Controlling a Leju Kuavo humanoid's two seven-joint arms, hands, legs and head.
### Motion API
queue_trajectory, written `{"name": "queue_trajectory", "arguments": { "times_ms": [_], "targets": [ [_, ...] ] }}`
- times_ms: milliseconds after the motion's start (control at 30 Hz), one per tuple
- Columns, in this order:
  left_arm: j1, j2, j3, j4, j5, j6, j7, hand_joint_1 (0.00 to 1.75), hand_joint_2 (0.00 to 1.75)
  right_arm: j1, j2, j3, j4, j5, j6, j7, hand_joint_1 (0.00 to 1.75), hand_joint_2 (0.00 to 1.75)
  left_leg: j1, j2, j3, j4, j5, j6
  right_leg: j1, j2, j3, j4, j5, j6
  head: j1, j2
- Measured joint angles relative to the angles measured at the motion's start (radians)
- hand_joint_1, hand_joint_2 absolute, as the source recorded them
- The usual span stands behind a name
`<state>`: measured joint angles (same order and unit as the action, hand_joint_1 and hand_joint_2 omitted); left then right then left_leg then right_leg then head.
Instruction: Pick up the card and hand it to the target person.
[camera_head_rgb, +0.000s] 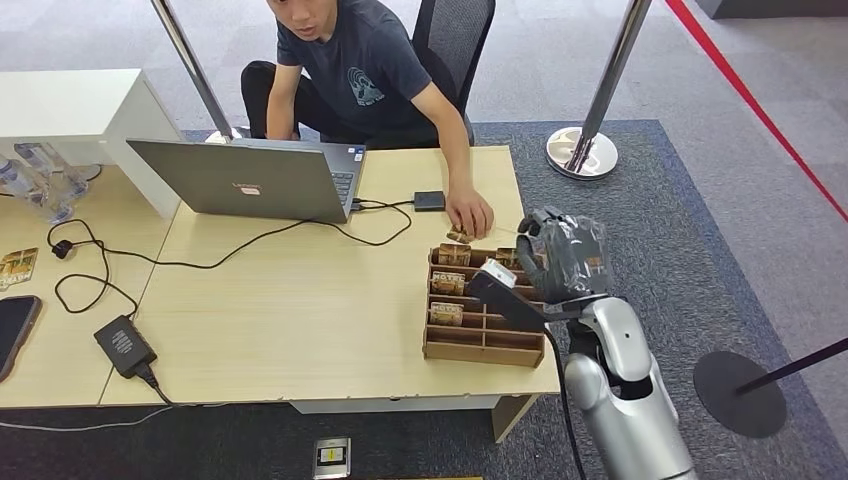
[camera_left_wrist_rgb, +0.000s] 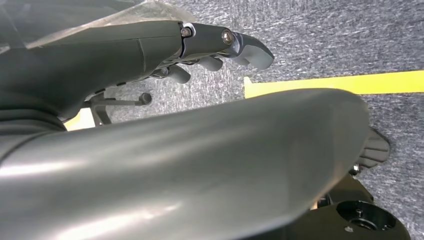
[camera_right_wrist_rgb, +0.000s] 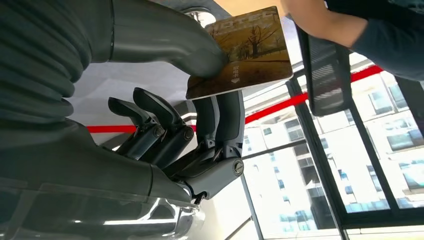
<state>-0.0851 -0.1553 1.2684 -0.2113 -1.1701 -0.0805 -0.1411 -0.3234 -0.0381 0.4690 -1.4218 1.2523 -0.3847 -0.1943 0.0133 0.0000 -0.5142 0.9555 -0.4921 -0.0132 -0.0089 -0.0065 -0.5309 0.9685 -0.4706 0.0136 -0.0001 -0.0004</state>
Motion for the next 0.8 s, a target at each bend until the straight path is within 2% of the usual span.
{"name": "queue_trajectory", "arguments": {
  "times_ms": [133, 333, 600, 800],
  "targets": [
    [-0.001, 0.0, 0.0, 0.0, -0.012, 0.0, -0.005, 0.0, 0.0, -0.074, 0.028, 0.008, 0.031, -0.023, 0.017, -0.001, 1.75, 1.75, 0.0, 0.0, 0.0, 0.0, 0.001, -0.001, 0.0, 0.0, 0.0, 0.0, 0.0, 0.0, 0.0, 0.0],
    [-0.002, 0.0, -0.002, 0.0, -0.025, -0.001, -0.005, 0.0, 0.0, -0.134, 0.068, 0.014, 0.079, -0.027, 0.038, 0.001, 1.75, 1.75, 0.0, 0.0, 0.0, 0.0, 0.001, -0.001, 0.0, 0.0, -0.001, 0.001, 0.0, 0.0, 0.0, 0.0],
    [-0.011, 0.0, -0.01, 0.0, -0.037, -0.002, 0.027, 0.0, 0.0, -0.313, 0.183, 0.013, 0.313, -0.035, 0.029, -0.014, 1.75, 1.75, 0.0, 0.0, 0.0, 0.0, 0.002, -0.002, 0.0, 0.0, -0.001, 0.002, 0.001, -0.001, 0.0, 0.0],
    [-0.016, 0.0, -0.01, 0.0, -0.03, -0.002, 0.038, 0.0, 0.0, -0.375, 0.241, 0.012, 0.438, -0.038, 0.012, -0.018, 1.75, 1.75, 0.001, 0.0, 0.0, 0.0, 0.002, -0.002, 0.0, 0.0, -0.001, 0.002, 0.0, -0.001, 0.0, 0.0]
  ]
}}
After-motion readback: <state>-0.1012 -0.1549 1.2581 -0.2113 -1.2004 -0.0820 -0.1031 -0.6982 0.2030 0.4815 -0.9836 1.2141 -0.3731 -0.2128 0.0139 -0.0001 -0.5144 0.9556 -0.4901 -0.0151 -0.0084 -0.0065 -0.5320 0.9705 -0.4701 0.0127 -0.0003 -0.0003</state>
